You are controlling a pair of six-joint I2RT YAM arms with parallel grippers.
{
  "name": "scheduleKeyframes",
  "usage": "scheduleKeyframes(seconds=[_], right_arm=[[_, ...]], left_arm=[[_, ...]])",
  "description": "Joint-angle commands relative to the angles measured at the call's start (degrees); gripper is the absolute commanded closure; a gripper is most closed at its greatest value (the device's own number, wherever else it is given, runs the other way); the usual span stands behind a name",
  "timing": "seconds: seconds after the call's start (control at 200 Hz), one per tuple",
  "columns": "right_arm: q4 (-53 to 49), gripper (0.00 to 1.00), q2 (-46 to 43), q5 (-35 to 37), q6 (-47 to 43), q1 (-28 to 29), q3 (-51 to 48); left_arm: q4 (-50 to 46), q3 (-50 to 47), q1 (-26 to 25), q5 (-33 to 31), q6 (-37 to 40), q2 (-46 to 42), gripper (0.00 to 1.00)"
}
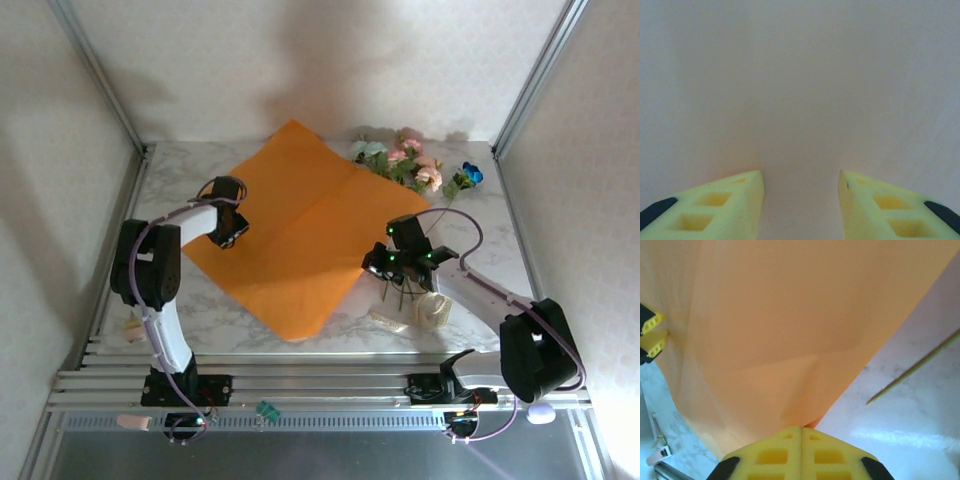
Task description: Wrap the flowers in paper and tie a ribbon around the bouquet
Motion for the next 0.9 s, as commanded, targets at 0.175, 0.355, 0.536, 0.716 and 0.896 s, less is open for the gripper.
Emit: scheduleKeyframes(seconds=[0.175,0.355,0.536,0.716,0.896], right_arm=[[-16.1,0.71,11.8,-1.5,1.7,-1.8,10.4],[-24.3,0.40,2.6,13.8,-5.3,-1.8,15.8],[-26.3,0.40,2.9,14.2,-12.6,-13.8,22.1],[-27.2,0.40,13.1,15.6,-17.0,-22.2,30.7],[-25.7,0.42,24.5,16.0,-17.9,-29.2,37.4]], left_arm=[[-3.0,13.3,0.1,-5.8,7.2,4.8,0.54],[-10.2,16.6,-3.0,-11.7,5.3,-3.1,0.42],[-5.9,6.8,-11.0,5.9,-5.6,-11.5,0.44],[5.4,-2.8,-16.9,13.4,-14.2,-9.3,0.48],[6.3,-8.4,-14.1,12.2,-12.3,-8.7,0.51]])
